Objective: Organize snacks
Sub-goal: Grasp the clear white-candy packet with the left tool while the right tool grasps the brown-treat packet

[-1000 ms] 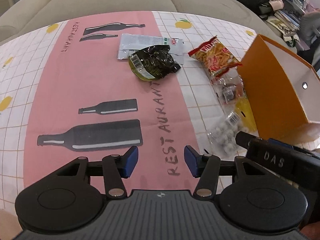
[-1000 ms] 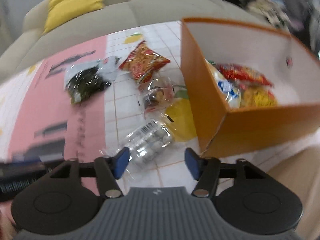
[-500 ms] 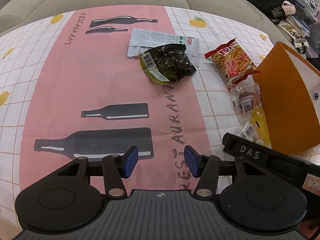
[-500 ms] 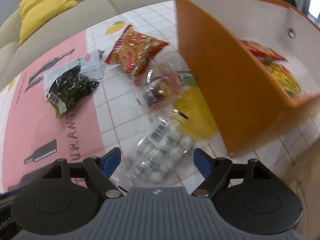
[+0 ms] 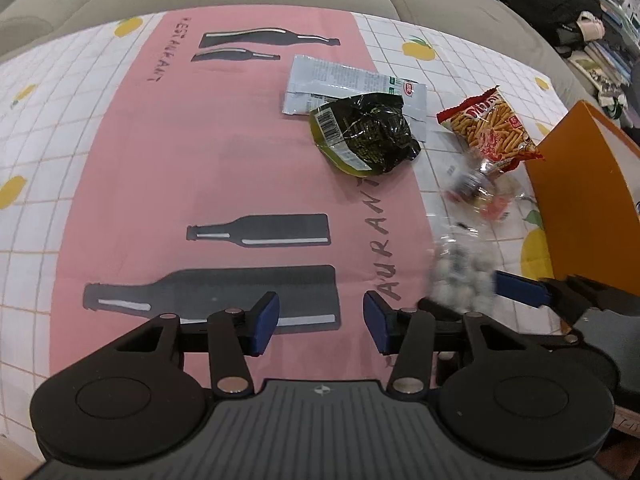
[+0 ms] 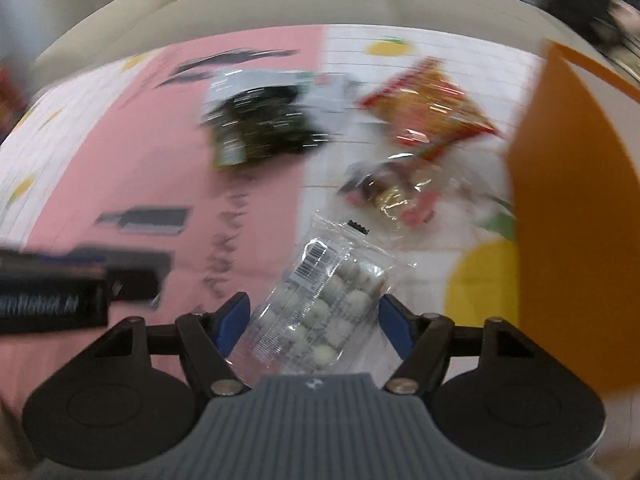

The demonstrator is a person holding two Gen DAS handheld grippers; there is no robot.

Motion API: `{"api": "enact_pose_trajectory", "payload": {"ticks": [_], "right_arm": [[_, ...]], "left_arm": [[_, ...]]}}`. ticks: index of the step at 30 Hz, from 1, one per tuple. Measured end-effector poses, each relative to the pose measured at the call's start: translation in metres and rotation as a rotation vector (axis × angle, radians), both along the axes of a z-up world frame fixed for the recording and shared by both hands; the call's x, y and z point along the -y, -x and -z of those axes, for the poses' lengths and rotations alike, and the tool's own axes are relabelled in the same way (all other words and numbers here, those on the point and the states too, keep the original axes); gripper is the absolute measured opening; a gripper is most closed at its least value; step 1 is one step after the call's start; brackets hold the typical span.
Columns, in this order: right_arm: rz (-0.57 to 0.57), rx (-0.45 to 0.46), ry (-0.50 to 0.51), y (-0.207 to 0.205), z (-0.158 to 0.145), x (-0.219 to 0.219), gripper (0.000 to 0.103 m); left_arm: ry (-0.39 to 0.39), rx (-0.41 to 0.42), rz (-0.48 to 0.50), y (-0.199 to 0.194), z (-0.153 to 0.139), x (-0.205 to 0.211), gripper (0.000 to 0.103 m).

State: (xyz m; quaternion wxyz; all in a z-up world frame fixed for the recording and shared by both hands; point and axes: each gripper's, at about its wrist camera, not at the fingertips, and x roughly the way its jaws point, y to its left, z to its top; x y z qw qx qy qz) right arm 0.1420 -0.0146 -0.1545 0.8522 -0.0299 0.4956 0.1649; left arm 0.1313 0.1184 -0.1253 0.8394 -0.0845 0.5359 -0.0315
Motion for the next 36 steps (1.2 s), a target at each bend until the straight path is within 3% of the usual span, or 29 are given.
{"api": "enact_pose_trajectory", "payload": {"ticks": [3,5,10,14,16,18,21,32,34,35,36], "right_arm": [[-0.131,0.006,0.001,-0.002,0.0,-0.005,0.07],[-0.162,0.002,-0.004,-0.003,0.0,-0.005,0.07],[-0.1,-0.015,-0.045,0.005,-0.012,0.008,0.071],[-0.055,0.078,0.034,0.025,-0.028,0.02,0.07],[-0.03,0.121,0.128,0.031,-0.03,0.024,0.065],[-0.011,0.137,0.219,0.032,-0.027,0.026,0.046],[-0.006,0.127,0.226,0.029,-0.02,0.032,0.03],[-0.072,0.227,0.26,0.031,-0.011,0.03,0.029],[-0.087,0.243,0.283,0.029,-0.008,0.029,0.029],[-0.094,0.251,0.289,0.028,-0.007,0.029,0.029],[-0.102,0.255,0.29,0.027,-0.006,0.029,0.032]], "left_arm": [[0.001,-0.002,-0.001,0.002,-0.001,0.002,0.056],[0.005,-0.001,0.004,0.004,-0.002,0.004,0.056],[0.054,-0.008,0.015,0.005,-0.005,0.01,0.059],[0.07,0.022,0.064,0.006,-0.01,0.026,0.071],[0.088,0.013,0.064,0.004,-0.008,0.033,0.071],[0.135,-0.011,0.059,0.0,-0.005,0.041,0.071],[0.173,-0.033,0.032,-0.006,0.001,0.051,0.076],[0.011,-0.067,0.055,-0.025,0.017,0.093,0.082],[-0.022,-0.069,0.067,-0.027,0.017,0.098,0.076],[-0.031,-0.066,0.07,-0.028,0.016,0.098,0.064],[-0.027,-0.064,0.074,-0.028,0.015,0.097,0.063]]}}
